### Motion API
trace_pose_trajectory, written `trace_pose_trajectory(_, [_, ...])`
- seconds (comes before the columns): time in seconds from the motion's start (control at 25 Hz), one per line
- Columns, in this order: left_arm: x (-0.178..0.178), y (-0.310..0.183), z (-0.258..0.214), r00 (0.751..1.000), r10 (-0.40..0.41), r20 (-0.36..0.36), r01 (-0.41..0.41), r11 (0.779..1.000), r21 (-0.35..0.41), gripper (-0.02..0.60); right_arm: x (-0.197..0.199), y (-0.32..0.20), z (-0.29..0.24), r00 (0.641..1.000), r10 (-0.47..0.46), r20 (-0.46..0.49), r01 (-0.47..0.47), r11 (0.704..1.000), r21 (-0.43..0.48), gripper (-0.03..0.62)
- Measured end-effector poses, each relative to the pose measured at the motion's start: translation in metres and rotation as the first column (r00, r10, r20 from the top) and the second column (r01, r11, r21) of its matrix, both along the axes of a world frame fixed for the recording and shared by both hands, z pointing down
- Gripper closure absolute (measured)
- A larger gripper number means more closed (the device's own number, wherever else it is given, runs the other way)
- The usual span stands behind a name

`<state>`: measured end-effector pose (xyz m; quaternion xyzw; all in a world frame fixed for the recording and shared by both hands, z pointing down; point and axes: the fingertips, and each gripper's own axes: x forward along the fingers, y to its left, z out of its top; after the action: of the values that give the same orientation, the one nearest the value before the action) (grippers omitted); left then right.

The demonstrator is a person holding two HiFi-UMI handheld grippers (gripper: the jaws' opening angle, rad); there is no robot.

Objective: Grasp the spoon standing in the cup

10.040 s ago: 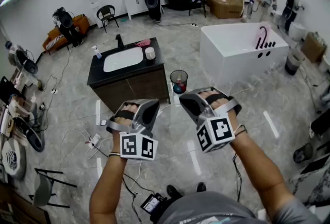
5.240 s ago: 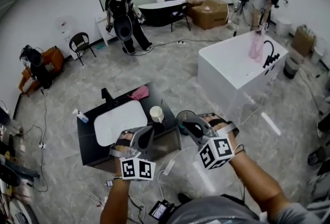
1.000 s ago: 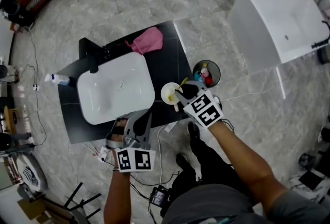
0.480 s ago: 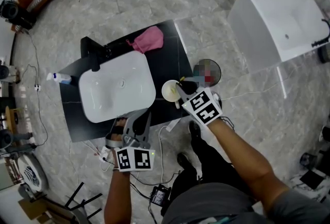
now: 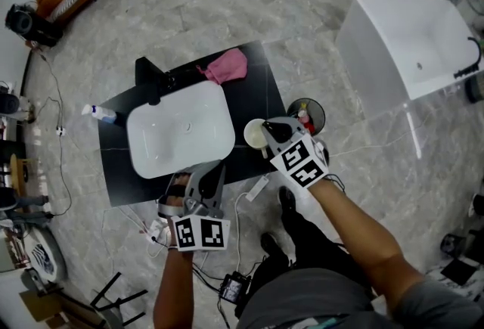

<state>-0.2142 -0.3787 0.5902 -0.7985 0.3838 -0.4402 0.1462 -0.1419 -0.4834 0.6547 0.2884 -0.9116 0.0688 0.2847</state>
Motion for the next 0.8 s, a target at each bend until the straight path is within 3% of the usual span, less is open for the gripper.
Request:
trace_pose_trajectory(0.28, [-0.003,0.009,-0.030,1.000,-0.003,0.006,0.002,0.998,0.062,0.580,-0.006,0.016,-0.038,0.996,-0.060,-0.068,0.069,0.989,0.129,0.560])
trace_pose_trajectory(0.8, [0.003,0.030,-0.084,1.000,0.019,0.010,-0.020,0.987,0.162,0.580,-0.005,0.055,-0.107,0.987,-0.093,-0.129,0.126,0.953,0.274,0.560])
